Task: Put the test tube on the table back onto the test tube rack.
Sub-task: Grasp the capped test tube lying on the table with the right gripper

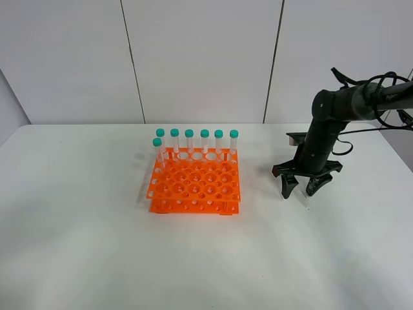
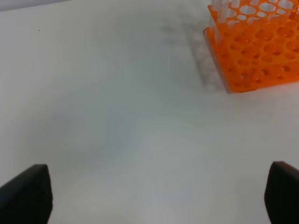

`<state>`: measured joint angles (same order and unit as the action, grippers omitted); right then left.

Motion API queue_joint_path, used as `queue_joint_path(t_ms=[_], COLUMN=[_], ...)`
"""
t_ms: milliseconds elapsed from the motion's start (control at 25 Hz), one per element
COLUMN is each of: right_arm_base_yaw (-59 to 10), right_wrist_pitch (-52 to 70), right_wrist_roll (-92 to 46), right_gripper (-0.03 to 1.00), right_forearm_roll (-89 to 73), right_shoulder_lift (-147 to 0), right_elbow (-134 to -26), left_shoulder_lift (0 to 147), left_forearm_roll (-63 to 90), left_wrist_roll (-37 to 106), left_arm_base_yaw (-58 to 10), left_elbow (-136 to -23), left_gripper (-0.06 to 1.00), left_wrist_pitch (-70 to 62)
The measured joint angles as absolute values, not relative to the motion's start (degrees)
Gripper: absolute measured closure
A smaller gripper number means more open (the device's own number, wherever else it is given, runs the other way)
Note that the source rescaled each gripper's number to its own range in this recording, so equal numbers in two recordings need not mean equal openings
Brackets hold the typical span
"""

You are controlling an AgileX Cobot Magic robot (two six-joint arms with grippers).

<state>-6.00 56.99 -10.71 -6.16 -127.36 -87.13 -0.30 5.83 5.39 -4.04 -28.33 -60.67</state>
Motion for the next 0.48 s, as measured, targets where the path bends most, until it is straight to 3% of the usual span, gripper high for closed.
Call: queue_joint_path(t_ms=[480], right_arm_base_yaw=[-6.0], right_wrist_pitch=[56.5], right_wrist_roll=[-10.78], right_gripper=[0.24], right_forearm_roll=[-6.11], right_shoulder_lift=[-127.36], right_elbow=[-87.13], left_shoulder_lift=[-0.3], left_forearm_roll=[5.83], left_wrist_roll=[5.39], left_arm_base_yaw=[-4.04], left_elbow=[-28.33], left_gripper=[-0.06], left_wrist_pitch=[-60.67])
